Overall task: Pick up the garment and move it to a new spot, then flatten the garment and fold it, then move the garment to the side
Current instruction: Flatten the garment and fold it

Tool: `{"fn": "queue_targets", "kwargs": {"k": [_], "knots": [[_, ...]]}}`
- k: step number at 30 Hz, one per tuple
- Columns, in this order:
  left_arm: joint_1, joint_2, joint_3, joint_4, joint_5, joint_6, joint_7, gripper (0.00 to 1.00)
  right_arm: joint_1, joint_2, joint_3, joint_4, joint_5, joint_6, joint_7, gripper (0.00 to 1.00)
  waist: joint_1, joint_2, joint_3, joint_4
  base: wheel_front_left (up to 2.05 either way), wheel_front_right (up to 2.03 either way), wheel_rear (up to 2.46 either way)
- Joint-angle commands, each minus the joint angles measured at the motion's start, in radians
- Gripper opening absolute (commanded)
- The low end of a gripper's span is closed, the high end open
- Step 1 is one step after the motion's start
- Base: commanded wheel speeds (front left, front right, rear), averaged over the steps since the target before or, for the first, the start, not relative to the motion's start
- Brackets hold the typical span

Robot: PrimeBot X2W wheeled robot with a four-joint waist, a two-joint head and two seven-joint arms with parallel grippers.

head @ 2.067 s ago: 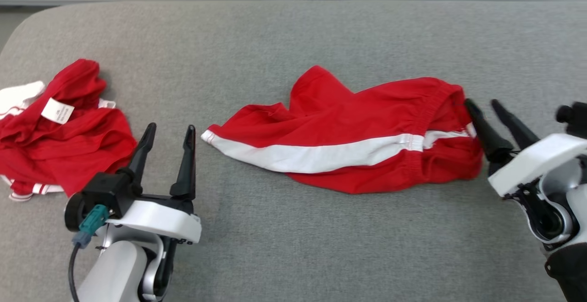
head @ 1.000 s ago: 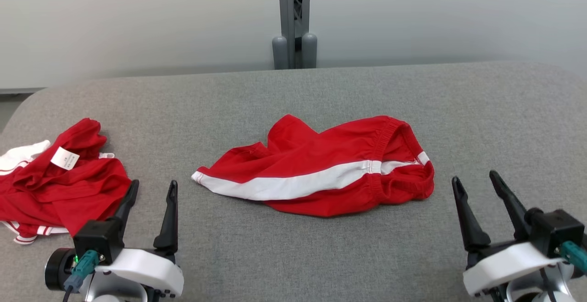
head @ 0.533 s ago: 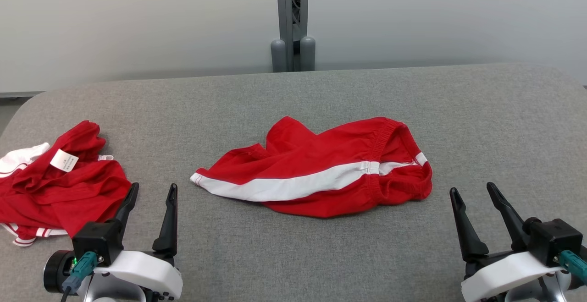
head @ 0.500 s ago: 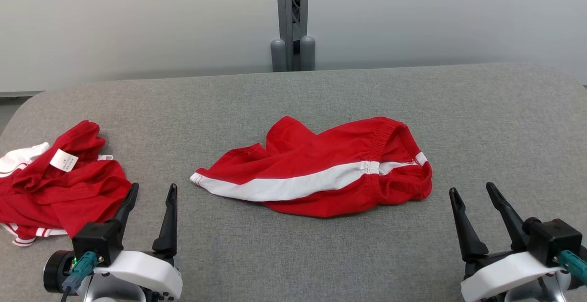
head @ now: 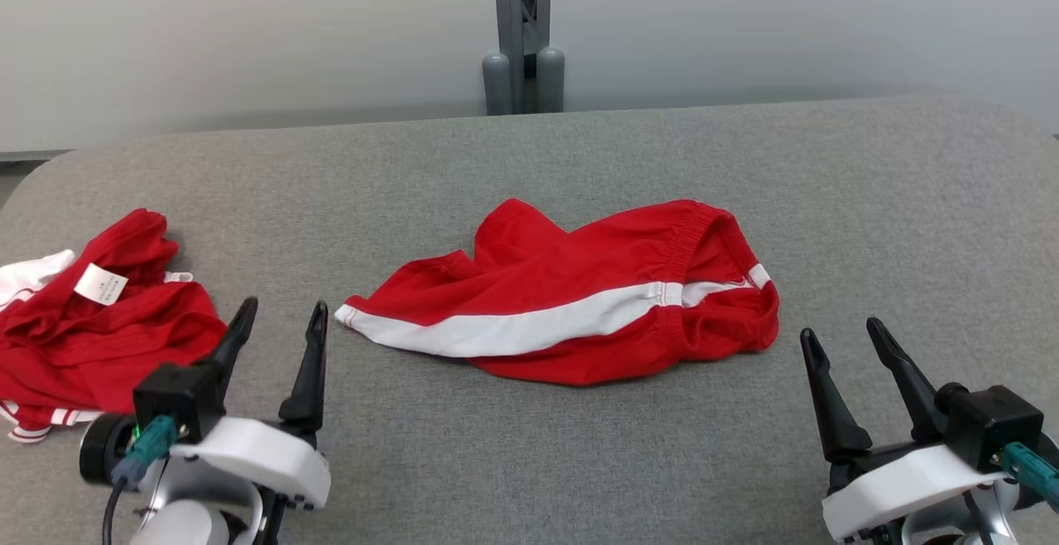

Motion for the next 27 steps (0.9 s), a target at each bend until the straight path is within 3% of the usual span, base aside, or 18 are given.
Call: {"fn": "queue_targets", "kwargs": {"k": [1,8,16,26,27], "knots": [[-0.047,0.009,-0.006,0.005,-0.001,-0.017,0.019,1.00,-0.020,-0.004,0.003,-0.008,0.007,0.000,-0.007,1.00,0.0000,0.0000,0.016,-0.010,0.00,0.00,0.00],[-0.167,0.007,-0.039,0.096,-0.045,-0.086,0.140,1.00,-0.047,-0.004,0.020,-0.009,0.012,0.000,-0.015,1.00,0.0000,0.0000,0.066,-0.040,0.00,0.00,0.00],[-0.291,-0.004,-0.055,0.352,-0.129,-0.176,0.289,1.00,-0.095,-0.004,0.060,0.009,0.020,0.000,-0.032,1.00,0.0000,0.0000,0.151,-0.094,0.00,0.00,0.00],[-0.367,-0.028,-0.033,0.560,-0.162,-0.222,0.237,1.00,-0.134,-0.004,0.078,0.037,0.018,0.000,-0.046,1.00,0.0000,0.0000,0.208,-0.111,0.00,0.00,0.00],[-0.375,-0.031,-0.037,0.571,-0.158,-0.228,0.228,0.49,-0.141,-0.004,0.085,0.039,0.014,0.000,-0.043,1.00,0.0000,0.0000,0.210,-0.109,0.00,0.00,0.00]]}}
